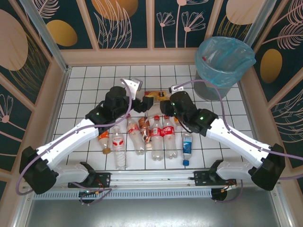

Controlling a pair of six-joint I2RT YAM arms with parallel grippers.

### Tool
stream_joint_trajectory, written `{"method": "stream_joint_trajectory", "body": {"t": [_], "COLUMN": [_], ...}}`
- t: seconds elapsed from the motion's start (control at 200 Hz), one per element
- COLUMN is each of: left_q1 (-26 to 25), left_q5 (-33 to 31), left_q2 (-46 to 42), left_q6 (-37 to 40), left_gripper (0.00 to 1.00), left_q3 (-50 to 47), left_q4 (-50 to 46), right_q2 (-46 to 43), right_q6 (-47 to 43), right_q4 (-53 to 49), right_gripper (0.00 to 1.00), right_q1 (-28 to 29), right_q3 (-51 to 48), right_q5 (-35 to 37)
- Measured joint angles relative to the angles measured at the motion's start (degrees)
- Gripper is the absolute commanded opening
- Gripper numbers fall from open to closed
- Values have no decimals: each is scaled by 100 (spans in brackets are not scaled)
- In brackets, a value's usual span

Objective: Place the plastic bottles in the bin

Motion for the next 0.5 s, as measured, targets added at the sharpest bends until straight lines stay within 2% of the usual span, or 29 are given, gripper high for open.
{"method": "stream_joint_trajectory", "body": {"t": [0.09,0.295,0.5], "left_q1": [0,0,0], "left_q5": [-470,-1552,-2411], "left_q2": [-529,-1867,-2592], "left_q6": [-455,-1805,-2865], "left_gripper": [82,78,79], "left_q3": [-361,-883,-966], "left_q4": [-511,-1790,-2931], "right_q2": [581,2813,4288], "right_q6": [232,422,444], "right_q4": [52,-103,-573], "right_gripper": [43,44,48], "right_q1": [116,396,455], "right_q3": [323,2000,3458], "right_q5": [-481,-1416,-2107]}}
